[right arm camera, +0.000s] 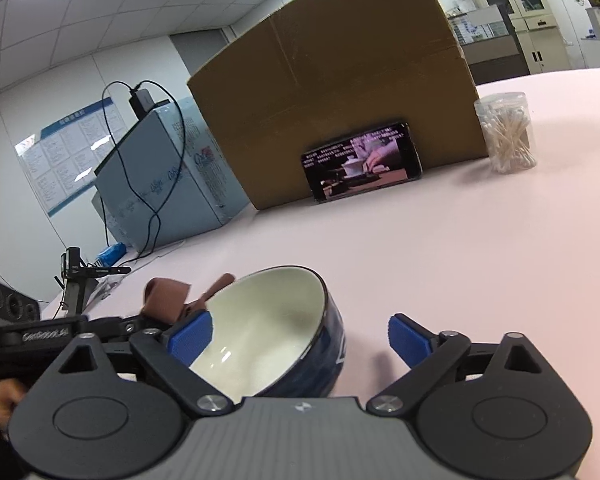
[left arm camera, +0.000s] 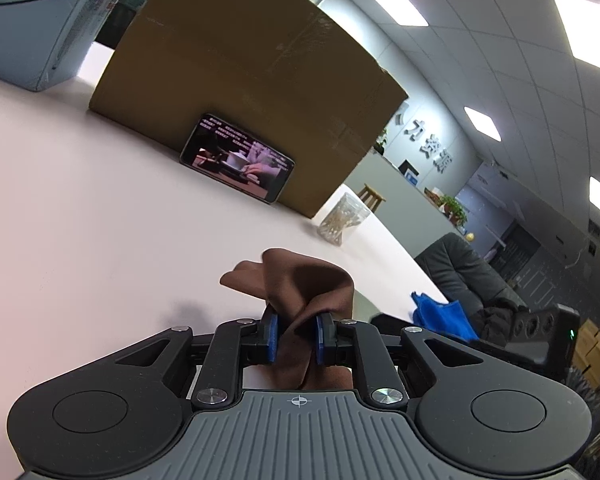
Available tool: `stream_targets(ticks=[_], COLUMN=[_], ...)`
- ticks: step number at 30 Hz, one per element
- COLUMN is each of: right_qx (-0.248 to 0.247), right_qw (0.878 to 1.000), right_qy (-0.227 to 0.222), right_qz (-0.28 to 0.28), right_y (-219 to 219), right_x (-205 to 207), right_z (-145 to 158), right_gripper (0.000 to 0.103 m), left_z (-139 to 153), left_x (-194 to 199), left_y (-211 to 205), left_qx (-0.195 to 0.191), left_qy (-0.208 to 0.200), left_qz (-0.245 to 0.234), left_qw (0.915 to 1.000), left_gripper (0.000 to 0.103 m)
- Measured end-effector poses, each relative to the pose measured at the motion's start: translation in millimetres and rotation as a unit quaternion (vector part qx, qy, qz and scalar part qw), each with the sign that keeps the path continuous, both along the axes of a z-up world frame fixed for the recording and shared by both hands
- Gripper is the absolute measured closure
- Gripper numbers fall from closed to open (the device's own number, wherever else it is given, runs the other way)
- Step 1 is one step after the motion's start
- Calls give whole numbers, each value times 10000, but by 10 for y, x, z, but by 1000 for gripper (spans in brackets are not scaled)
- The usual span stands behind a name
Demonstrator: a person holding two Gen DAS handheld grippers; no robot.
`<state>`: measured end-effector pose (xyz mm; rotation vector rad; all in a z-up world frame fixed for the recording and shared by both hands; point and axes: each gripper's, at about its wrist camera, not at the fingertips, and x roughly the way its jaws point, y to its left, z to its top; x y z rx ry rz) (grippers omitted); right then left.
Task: Clean bowl
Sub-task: 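Lift the cloth out with the left gripper while the right gripper approaches the bowl rim, then close the right gripper on the bowl rim and tilt the bowl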
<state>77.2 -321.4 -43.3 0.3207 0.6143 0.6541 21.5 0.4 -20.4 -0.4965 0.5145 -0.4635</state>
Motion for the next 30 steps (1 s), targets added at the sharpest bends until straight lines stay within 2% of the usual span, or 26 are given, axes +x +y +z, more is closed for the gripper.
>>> stream_targets(ticks=[6, 11, 19, 24, 26, 30], right_qx=[-96, -235, -431, -477, -476, -430], right_qw=[9999, 9997, 9990, 9987, 9987, 9989], right_qy=[-67, -8, 20, 110, 115, 145], right_qz=[18, 70, -68, -152, -129, -86], right_y=[26, 67, 100, 83, 86, 79], right_x=[-33, -27, -21, -9, -5, 6], right_z=[-6, -22, -17, -41, -44, -57], right_gripper=[21, 21, 21, 25, 28, 45], left_z=[-7, -11, 22, 7, 1, 15], left_x=[-48, 36, 111, 4, -57, -106], left_y=[-20, -28, -93, -69, -64, -76], left_qx=[-53, -36, 246, 127, 32, 37], left_qy=[8, 51, 20, 39, 81, 97], left_qz=[105, 203, 246, 203, 178, 126], left_qw=[9999, 9998, 9994, 9997, 9998, 9999], left_gripper=[87, 87, 87, 86, 85, 85])
